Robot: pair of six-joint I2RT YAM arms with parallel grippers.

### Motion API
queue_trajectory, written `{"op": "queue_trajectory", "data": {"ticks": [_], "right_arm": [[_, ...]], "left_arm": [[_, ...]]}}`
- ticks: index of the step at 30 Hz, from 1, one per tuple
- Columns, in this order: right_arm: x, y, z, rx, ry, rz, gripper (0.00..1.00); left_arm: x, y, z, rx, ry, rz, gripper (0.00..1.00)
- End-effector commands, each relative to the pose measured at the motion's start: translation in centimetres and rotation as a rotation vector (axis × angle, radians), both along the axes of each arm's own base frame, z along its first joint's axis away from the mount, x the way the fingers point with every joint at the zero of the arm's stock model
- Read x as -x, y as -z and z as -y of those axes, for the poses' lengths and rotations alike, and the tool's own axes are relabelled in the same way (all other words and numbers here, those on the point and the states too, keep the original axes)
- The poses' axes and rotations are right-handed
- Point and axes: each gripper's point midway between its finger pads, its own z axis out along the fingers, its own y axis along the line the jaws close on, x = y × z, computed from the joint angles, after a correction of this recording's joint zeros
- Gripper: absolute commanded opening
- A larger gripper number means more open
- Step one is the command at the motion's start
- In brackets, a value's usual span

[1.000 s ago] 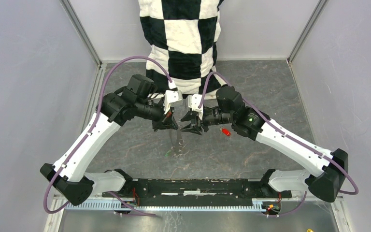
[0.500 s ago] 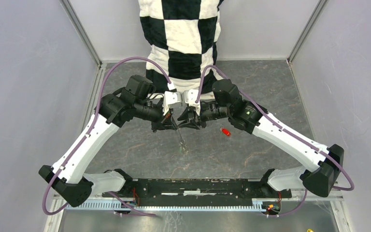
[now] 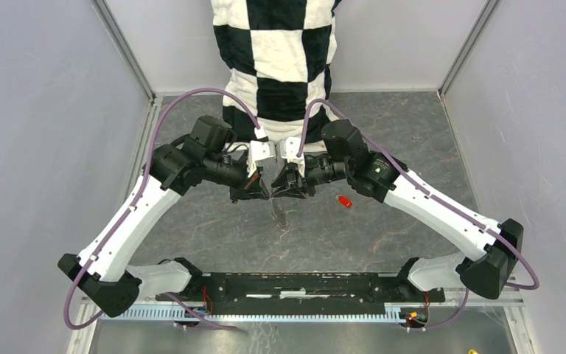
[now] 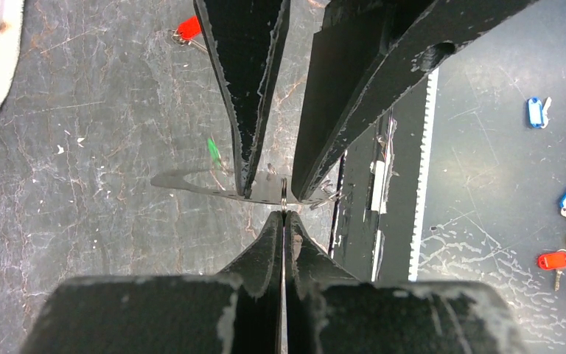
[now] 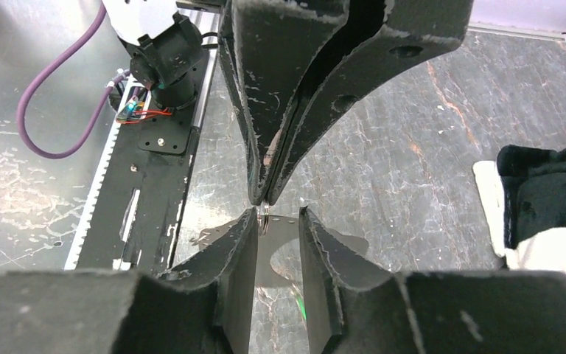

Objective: Put the keys on the keyring

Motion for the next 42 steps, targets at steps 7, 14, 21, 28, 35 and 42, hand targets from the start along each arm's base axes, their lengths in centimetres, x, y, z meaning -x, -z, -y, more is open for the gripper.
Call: {"op": "queue_trajectory", "data": {"ticks": [7, 14, 21, 28, 35, 42], "right_arm": [[-0.1, 0.3, -0.9, 0.018, -0.010, -0.060, 0.29], [-0.5, 0.8, -1.1, 0.028, 0.018, -0.083, 0.19], [-1.3, 0.9, -1.2, 0.038, 0.061, -0.085, 0.26], [-1.3, 0.4, -1.5, 0.007, 0.066, -0.096, 0.21], [-1.2, 0.8, -1.5, 0.006, 0.060, -0.104, 0.01], [-0.8, 0.7, -0.6, 0.015, 0.044, -0.073, 0.00]], "left_arm": [[0.2, -1.4, 0.4, 0.047, 0.050, 0.077, 0.02], [-0.4, -1.9, 0.7, 0.067, 0.016, 0.096, 0.02], [-0.5, -1.9, 0.6, 0.066, 0.013, 0.101, 0.02], [-0.6, -2.2, 0.8, 0.076, 0.010, 0.108, 0.02], [-0.7, -2.7, 0.9, 0.093, 0.008, 0.122, 0.02], [-0.7, -2.9, 0.9, 0.096, 0.007, 0.128, 0.02]]}}
